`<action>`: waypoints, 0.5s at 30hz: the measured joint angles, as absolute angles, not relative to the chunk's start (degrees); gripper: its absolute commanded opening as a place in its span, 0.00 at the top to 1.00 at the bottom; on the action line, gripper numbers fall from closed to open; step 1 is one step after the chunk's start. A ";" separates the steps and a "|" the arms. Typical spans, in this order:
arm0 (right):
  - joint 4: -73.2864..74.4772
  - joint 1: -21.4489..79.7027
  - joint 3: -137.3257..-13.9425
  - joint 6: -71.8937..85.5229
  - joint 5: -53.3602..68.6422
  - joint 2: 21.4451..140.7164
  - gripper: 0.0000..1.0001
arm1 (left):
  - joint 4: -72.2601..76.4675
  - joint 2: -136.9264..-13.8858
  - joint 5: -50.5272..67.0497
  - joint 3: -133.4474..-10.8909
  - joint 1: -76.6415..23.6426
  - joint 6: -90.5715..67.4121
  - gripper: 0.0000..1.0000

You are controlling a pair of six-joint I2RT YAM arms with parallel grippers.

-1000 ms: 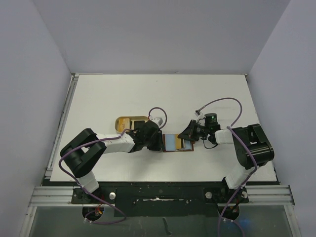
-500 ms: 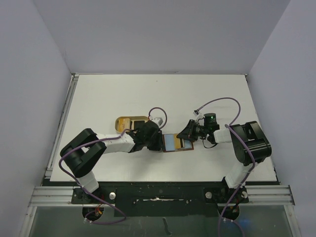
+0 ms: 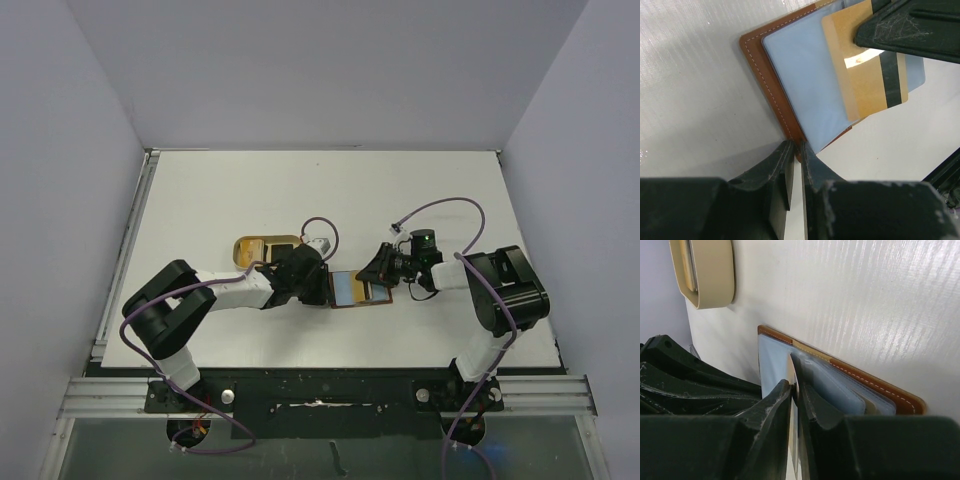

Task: Put the credit cards into the card holder
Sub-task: Insert the credit card into the card holder.

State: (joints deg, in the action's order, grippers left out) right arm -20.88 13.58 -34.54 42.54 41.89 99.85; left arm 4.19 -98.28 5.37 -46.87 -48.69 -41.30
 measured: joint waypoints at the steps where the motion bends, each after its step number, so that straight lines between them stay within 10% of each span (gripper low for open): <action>1: -20.53 13.61 -34.68 42.52 41.69 99.85 0.80 | 4.21 -98.28 5.37 -46.87 -48.69 -41.30 0.88; 6: -13.10 14.22 -36.77 41.50 37.98 96.53 0.56 | 4.84 -98.50 5.43 -46.87 -48.69 -41.32 0.88; 15: 3.11 14.72 -40.97 36.25 24.56 89.54 0.46 | 6.22 -99.02 6.04 -46.87 -48.69 -41.63 0.88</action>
